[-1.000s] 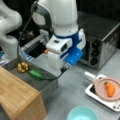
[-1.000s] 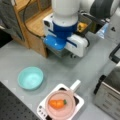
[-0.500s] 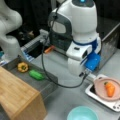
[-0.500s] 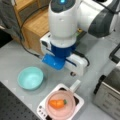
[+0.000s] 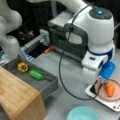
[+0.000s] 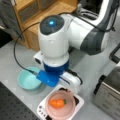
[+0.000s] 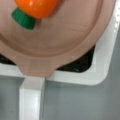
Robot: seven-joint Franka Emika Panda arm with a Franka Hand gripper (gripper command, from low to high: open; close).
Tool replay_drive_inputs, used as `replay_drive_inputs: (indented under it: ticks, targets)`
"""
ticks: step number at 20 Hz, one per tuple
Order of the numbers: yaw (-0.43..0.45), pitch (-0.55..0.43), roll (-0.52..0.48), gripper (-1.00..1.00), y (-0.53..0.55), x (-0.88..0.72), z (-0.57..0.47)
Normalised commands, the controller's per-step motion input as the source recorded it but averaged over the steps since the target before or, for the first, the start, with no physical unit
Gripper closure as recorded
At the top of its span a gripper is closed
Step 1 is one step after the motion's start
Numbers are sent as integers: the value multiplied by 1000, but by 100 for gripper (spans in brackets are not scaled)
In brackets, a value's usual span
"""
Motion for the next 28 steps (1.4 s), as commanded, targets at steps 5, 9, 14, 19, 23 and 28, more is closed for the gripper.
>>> replay_drive_inputs:
  ticks: [5,9,14,19,23,28]
  targets:
    - [-140,171,-260,-100,237,539,-26]
    - [-172,161,-277,-100,128,439,40]
    - [-200,143,-258,-100,39,367,68]
    - [-328,145,-261,-100,25,313,54]
    - [-190,144,-280,-100,-1,241,-16]
    - [-100,119,-314,-100,61,151,-134]
